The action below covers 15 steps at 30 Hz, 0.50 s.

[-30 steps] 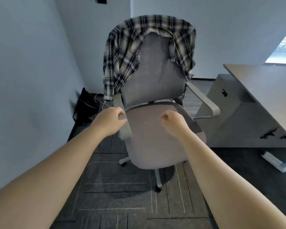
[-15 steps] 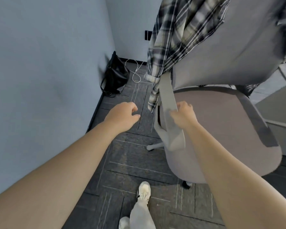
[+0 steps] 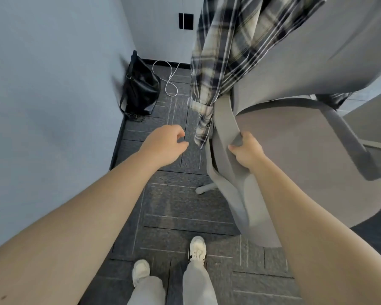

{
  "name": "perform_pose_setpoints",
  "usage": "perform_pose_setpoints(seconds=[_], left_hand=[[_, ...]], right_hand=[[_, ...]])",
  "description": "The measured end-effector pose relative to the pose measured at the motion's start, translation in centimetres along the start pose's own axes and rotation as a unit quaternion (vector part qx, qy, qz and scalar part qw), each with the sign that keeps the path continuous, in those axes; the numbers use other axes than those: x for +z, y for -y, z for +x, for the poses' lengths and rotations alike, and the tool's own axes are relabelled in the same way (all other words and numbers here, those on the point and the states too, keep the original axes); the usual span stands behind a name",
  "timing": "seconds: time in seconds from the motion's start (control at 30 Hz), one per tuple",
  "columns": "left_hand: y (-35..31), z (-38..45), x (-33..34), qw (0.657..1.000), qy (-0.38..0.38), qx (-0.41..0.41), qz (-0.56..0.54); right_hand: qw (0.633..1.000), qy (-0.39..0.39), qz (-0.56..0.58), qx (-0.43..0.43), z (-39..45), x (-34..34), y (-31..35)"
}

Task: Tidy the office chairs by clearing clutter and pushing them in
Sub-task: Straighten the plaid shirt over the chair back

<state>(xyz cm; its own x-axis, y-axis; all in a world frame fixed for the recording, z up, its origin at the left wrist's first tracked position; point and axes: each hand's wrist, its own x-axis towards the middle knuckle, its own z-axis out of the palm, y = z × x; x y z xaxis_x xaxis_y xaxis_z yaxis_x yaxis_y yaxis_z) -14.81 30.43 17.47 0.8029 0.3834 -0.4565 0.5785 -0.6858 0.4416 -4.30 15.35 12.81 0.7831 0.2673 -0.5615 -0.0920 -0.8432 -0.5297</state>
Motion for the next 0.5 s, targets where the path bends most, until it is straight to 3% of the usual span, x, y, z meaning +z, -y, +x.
perform_pose_setpoints(seconds=[0.23, 0.5], left_hand=[[1.0, -2.9, -1.7, 0.997, 0.012, 0.077, 0.023], [3.0, -9.0, -7.3, 0.989, -0.007, 0.141, 0.044]], right_hand=[[0.993, -0.075, -0.067, 0.062, -6.1, 0.6, -1.5], [0.957, -0.258, 0.126, -0.045, -15.3, -1.5, 5.8]])
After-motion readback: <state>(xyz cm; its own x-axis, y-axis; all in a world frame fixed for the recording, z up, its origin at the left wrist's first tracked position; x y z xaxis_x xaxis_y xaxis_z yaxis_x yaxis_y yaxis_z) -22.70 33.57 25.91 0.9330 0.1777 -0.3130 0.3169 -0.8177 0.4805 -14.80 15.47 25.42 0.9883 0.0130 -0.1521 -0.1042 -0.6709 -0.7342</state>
